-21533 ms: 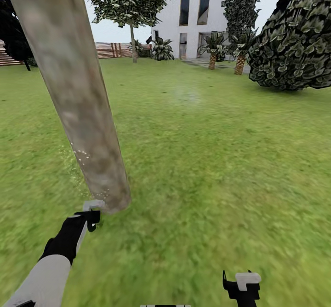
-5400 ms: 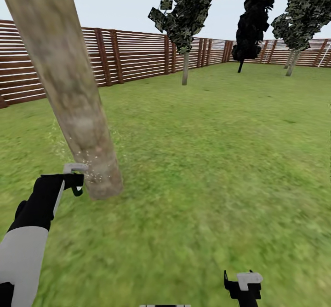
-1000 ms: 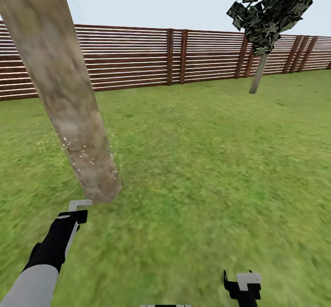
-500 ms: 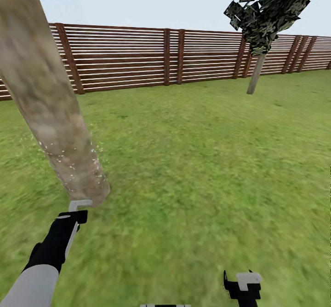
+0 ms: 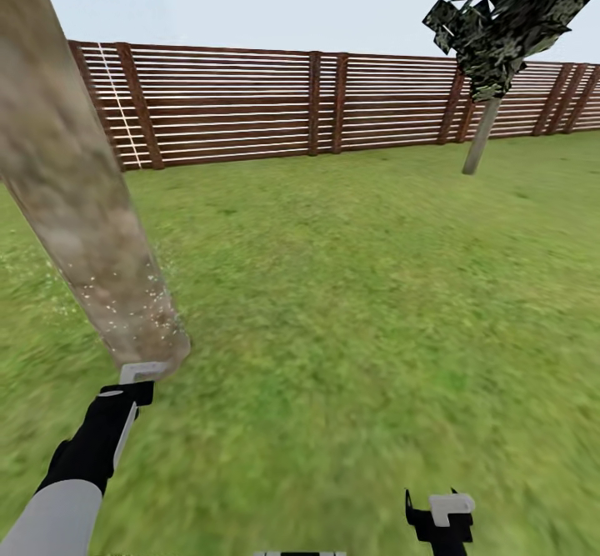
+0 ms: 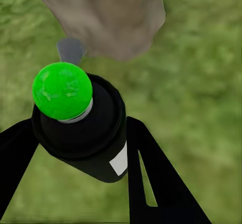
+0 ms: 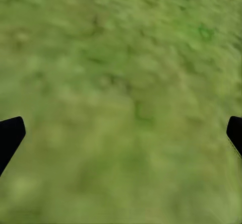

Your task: In the garden, pick up the pesticide atomizer on the floor and spray pesticide onto both trees until each tree trunk is fully covered.

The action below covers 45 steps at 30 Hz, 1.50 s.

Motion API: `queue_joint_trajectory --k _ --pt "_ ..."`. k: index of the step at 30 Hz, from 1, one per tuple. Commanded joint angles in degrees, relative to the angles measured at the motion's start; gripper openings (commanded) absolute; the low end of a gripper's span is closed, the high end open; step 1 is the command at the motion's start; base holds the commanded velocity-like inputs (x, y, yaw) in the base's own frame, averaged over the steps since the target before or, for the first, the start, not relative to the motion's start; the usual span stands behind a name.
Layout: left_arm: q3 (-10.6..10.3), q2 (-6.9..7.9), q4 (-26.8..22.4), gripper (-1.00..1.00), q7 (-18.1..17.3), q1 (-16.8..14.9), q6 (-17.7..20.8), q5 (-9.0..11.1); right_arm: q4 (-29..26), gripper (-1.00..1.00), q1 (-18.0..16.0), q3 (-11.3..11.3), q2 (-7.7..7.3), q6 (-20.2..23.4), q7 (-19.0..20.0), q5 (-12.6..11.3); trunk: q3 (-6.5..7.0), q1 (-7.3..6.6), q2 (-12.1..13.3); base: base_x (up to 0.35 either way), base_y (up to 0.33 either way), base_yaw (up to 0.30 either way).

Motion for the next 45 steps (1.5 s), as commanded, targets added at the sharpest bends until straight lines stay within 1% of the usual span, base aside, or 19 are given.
queue_joint_trajectory --k 1,4,14,27,37,39,40,41,45 --pt "0.2 -0.01 0.0 -1.00 0.0 0.0 0.0 0.0 0.0 1.00 0.0 0.0 0.00 0.0 0.0 0.0 0.00 0.00 0.0 0.094 -0.259 0.277" --pt "0.3 -0.08 -0.1 -1.00 0.0 0.0 0.0 0.0 0.0 1.00 0.0 0.0 0.00 0.0 0.0 0.0 0.00 0.00 0.0 0.020 -0.136 0.277" --pt "0.3 -0.28 -0.4 -1.00 0.0 0.0 0.0 0.0 0.0 1.00 0.0 0.0 0.00 0.0 0.0 0.0 0.00 0.00 0.0 0.000 -0.004 0.264" --pt "0.2 -0.37 -0.6 -1.00 0.2 0.0 -0.1 -0.1 0.0 1.00 0.0 0.0 -0.01 0.0 0.0 0.0 0.00 0.00 0.0 0.143 -0.214 0.013" --pt "0.3 -0.25 -0.6 -1.00 0.2 0.0 -0.1 0.0 0.0 1.00 0.0 0.0 0.09 0.0 0.0 0.0 0.00 0.00 0.0 0.216 -0.190 0.252" --pt "0.4 -0.05 -0.5 -1.00 0.3 0.0 0.0 0.0 0.0 1.00 0.0 0.0 0.09 0.0 0.0 0.0 0.00 0.00 0.0 0.102 -0.055 0.277" --pt "1.4 0.01 -0.6 -1.00 0.3 0.0 0.0 0.0 0.0 1.00 0.0 0.0 0.09 0.0 0.0 0.0 0.00 0.00 0.0 0.026 -0.014 0.277" --pt "1.8 0.02 -0.6 -1.00 0.3 0.0 -0.1 0.0 0.0 1.00 0.0 0.0 0.09 0.0 0.0 0.0 0.00 0.00 0.0 0.011 -0.006 0.277" --pt "2.0 -0.09 -0.6 -1.00 0.3 0.0 -0.1 0.0 0.0 1.00 0.0 0.0 0.09 0.0 0.0 0.0 0.00 0.00 0.0 0.002 -0.001 0.277"
